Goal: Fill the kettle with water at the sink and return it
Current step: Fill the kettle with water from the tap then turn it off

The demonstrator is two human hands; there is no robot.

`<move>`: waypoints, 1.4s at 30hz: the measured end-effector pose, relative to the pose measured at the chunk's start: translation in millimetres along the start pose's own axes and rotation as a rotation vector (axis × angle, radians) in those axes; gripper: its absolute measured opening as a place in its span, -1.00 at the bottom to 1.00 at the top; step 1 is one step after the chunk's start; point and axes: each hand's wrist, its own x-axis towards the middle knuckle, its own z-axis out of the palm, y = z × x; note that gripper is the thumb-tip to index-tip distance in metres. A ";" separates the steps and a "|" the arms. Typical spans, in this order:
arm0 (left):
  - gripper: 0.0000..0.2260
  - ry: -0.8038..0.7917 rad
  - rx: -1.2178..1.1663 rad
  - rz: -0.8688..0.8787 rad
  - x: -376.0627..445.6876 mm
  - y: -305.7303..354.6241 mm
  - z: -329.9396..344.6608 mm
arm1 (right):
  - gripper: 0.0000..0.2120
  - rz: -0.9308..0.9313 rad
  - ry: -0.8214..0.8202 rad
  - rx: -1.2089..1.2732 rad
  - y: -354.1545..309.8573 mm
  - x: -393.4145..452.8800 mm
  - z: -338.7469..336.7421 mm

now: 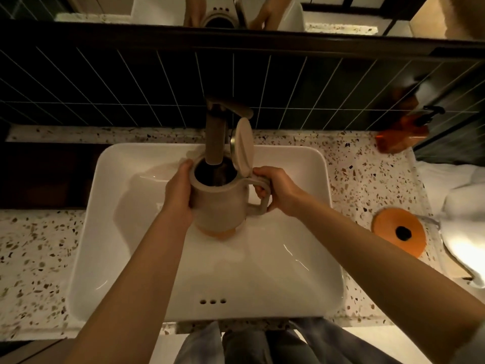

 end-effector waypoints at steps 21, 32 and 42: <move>-0.80 0.039 0.027 0.241 23.2 -33.3 -28.6 | -0.60 -0.281 0.208 -0.075 31.1 23.8 8.4; -0.73 0.094 0.722 1.380 2.9 17.1 19.2 | -0.75 -0.221 0.284 -0.125 29.2 30.5 3.1; -0.49 0.043 1.491 1.543 45.1 49.6 75.2 | -0.69 -0.195 0.343 -0.150 22.5 35.1 2.9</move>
